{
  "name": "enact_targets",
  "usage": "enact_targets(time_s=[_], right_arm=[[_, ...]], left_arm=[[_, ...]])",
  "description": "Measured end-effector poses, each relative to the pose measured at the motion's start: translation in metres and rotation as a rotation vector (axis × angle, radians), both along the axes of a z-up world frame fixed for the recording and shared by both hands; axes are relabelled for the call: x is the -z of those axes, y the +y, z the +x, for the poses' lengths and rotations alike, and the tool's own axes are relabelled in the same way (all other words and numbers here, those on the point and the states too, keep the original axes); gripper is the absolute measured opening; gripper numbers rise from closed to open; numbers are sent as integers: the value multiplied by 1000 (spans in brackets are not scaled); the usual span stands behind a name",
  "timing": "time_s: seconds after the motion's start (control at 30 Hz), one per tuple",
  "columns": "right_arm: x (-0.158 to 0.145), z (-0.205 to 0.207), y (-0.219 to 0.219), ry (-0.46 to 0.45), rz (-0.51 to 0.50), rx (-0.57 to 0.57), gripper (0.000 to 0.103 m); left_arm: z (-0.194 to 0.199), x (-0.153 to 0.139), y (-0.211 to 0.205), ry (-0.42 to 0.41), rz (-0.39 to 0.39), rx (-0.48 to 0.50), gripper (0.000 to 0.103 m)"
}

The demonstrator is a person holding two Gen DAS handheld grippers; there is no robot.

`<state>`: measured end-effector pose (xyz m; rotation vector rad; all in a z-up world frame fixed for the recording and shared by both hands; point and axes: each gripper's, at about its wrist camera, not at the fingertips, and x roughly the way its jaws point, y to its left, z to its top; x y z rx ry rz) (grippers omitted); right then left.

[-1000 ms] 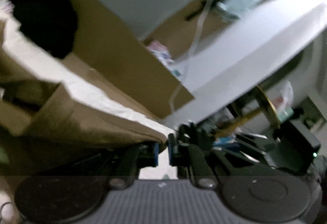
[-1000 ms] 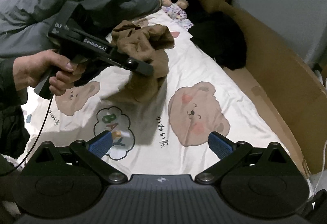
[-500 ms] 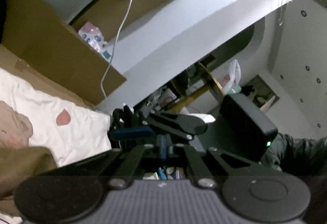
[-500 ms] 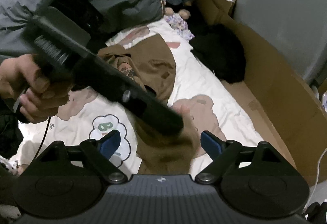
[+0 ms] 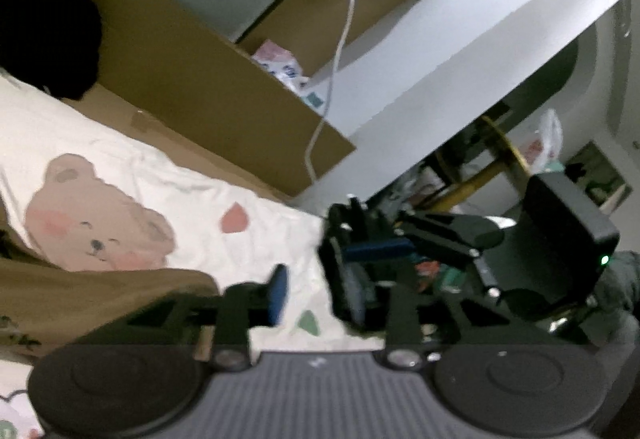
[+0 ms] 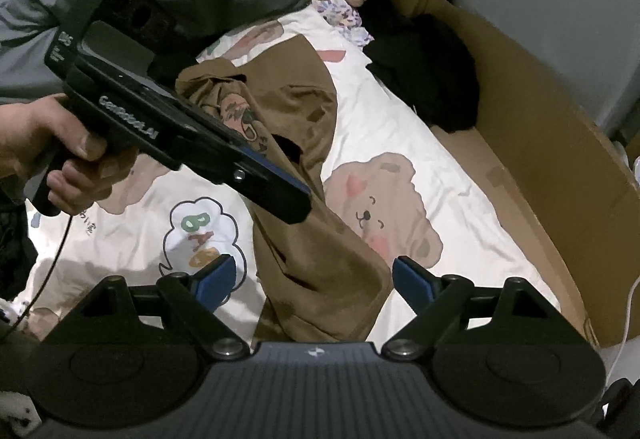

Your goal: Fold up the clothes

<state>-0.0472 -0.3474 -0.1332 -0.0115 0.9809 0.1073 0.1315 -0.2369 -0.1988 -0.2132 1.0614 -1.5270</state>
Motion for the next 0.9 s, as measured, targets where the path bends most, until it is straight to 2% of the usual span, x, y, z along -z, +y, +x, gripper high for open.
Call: enact_targets(time_s=[0.07,0.17,0.3,0.43,0.57,0.7,0.77,0.9], right_arm=[[6,2,-3,-3,4,4,89],[16,7,-7,-7,3,7,89],[39,17,-12,-28,-18,-3,89],[54,20,-16,-39,1,7,89],[71,21,-24,-6,59,52,89],[88,20,-34,42,102,125,89],[94,19,-38,54,119,153,89],[109,22,-47,87,166,214,89]], left_arm=[[4,3,0,-17,15,-19,54],[14,11,4,-26,49,-62,62],[28,25,8,-29,108,-96,64],[41,37,15,-102,183,-133,65],[59,52,22,-151,245,-191,65],[78,70,28,-150,327,-278,73],[88,78,32,-183,382,-320,73],[107,84,41,-262,428,-363,74]])
